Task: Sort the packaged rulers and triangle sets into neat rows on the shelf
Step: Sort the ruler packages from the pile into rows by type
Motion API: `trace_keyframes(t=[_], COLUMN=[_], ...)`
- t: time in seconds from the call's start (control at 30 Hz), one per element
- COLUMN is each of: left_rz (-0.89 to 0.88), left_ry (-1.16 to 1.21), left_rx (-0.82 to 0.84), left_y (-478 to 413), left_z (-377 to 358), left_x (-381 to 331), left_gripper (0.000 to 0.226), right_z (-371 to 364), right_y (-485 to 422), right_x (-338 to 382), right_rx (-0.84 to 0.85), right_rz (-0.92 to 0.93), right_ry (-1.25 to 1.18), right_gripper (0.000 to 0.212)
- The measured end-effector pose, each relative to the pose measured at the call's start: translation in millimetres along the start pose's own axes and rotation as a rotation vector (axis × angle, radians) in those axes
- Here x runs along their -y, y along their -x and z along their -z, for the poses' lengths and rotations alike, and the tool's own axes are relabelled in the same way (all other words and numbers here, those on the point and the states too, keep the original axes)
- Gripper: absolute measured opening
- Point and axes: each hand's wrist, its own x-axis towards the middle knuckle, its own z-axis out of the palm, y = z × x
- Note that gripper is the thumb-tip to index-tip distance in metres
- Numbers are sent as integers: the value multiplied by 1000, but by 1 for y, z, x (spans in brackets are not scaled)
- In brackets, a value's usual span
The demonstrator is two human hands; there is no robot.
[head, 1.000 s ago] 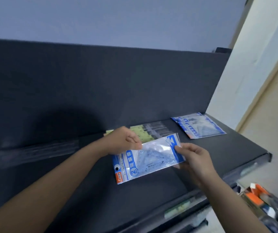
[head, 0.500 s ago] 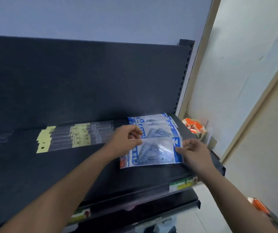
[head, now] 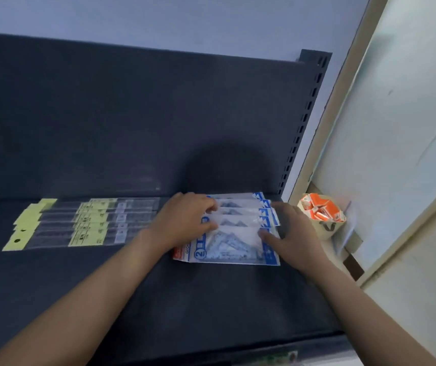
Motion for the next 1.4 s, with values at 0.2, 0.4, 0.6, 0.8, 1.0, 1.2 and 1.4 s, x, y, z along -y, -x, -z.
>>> trace_keyframes(t=[0.2, 0.4, 0.6, 0.8, 1.0, 1.2, 1.4], left_rz=[195, 518, 792, 918, 1020, 1104, 1124], left_ry=[-212, -356, -367, -363, -331, -326, -255], left_rx=[-20, 90, 100, 38, 14, 19, 12], left_y=[43, 146, 276, 403, 538, 639, 677], left_z=[26, 65, 118, 158, 194, 221, 225], left_x=[2, 19, 51, 107, 183, 266, 346], left_gripper=[58, 71, 88, 103, 105, 100, 106], right_z=[-19, -66, -105, -170, -237, -286, -340], right_y=[-7, 12, 52, 117, 192, 226, 212], right_x=[37, 112, 219, 337, 477, 566, 630], right_rx=[101, 255, 363, 410, 425, 441, 484], right_rz=[297, 519, 772, 929, 971, 961, 915], right_ry=[-22, -149, -204, -231, -419, -423, -292], right_gripper=[51, 51, 44, 32, 18, 29, 53])
